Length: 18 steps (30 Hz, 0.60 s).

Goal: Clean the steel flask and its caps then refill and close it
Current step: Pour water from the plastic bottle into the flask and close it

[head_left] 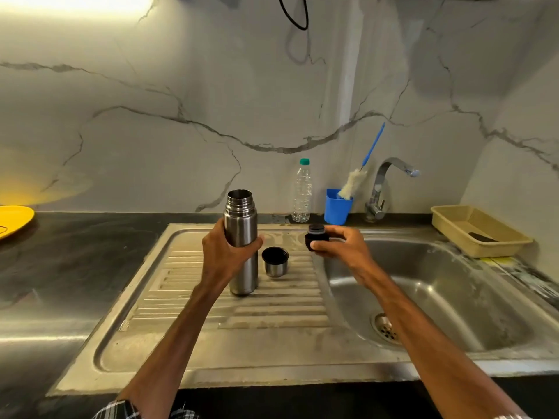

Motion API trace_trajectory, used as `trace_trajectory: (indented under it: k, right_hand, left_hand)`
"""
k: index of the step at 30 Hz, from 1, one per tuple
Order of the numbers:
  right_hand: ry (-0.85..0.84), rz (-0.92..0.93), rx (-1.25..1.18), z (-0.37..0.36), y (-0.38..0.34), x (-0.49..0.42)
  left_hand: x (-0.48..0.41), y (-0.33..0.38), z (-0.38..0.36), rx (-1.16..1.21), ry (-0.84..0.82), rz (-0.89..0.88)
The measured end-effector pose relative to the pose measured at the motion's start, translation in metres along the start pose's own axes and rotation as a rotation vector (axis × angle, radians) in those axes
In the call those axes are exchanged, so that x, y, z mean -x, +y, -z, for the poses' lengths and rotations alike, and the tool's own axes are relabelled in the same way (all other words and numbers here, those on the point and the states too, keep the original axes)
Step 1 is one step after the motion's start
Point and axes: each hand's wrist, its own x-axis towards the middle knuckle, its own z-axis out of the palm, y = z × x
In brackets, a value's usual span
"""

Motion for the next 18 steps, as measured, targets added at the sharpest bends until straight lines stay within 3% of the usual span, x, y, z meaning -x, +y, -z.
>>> trace_trajectory:
  k: [11,18]
  right_hand:
    - [-0.127,0.224,-0.167,0.025,-0.096,0.044]
    - [-0.177,0.458,0.38,0.039,-0.136,0.056]
  left_hand:
    - [0.031,0.043,-0.009,0.06,-0.191,-0.204]
    - [0.041,0.056,-0.033,0.028,-0.278,-0.305]
